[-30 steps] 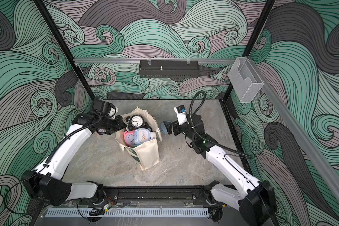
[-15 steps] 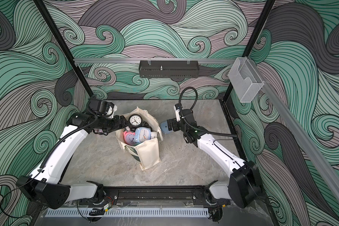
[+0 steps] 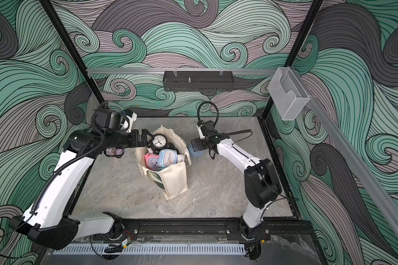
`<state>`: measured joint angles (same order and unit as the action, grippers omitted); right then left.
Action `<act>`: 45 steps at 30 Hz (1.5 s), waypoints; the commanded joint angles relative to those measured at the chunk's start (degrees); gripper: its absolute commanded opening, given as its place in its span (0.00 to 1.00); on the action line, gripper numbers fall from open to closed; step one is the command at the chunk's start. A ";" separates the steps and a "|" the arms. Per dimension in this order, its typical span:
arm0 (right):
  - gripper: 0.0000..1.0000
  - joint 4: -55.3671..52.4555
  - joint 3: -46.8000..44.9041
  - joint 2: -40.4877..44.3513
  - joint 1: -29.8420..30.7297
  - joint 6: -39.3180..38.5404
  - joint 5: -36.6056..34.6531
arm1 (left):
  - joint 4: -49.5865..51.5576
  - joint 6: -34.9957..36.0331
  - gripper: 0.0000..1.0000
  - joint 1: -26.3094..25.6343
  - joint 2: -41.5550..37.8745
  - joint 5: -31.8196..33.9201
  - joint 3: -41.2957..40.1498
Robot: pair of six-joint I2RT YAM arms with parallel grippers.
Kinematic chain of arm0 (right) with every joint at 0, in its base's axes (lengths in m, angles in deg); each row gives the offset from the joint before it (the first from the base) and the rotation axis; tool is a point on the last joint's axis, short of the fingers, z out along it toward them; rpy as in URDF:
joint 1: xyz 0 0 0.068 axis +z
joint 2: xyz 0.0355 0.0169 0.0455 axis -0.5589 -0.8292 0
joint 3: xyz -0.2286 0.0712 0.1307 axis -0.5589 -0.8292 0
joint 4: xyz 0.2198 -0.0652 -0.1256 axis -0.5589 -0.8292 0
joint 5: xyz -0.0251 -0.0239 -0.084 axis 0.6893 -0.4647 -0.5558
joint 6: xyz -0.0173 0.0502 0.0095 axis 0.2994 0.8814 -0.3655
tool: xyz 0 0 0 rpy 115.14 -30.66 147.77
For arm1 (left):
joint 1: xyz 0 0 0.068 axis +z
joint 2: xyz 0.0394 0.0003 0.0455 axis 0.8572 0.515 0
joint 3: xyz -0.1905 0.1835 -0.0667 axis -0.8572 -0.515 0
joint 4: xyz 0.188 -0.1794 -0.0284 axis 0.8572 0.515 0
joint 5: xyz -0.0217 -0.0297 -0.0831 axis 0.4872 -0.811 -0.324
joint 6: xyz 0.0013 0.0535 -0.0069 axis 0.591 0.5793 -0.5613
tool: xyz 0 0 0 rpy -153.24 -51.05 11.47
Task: Put the alarm clock into the canvas bag
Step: Pick up the alarm from the center of the board.
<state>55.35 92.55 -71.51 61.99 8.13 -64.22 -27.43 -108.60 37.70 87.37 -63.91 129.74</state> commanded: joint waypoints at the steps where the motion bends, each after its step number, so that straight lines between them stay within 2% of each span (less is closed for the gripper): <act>1: 1.00 -4.29 2.94 -3.22 -0.24 -0.31 3.24 | 0.29 1.12 0.99 -1.40 -0.84 -1.19 0.83; 9: 1.00 -6.22 7.60 -10.77 -0.21 0.67 6.32 | -0.69 0.64 0.99 -2.12 -1.39 -1.60 -1.46; 32: 1.00 -7.74 14.79 -21.22 -0.57 -0.42 5.59 | -1.11 0.12 0.99 -2.31 -2.50 -1.76 -2.12; 41: 1.00 -8.64 15.43 -21.06 -0.53 -4.18 -2.54 | -2.10 -0.41 0.99 -2.33 -2.43 -2.47 -3.25; 45: 1.00 -8.89 15.43 -21.28 -0.85 -4.43 -0.13 | -2.37 -0.41 0.99 -2.28 -2.33 -2.61 -3.49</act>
<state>48.11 107.63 -92.18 61.64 5.07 -63.91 -29.22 -108.57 35.82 85.64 -65.82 126.13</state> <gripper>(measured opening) 0.997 0.987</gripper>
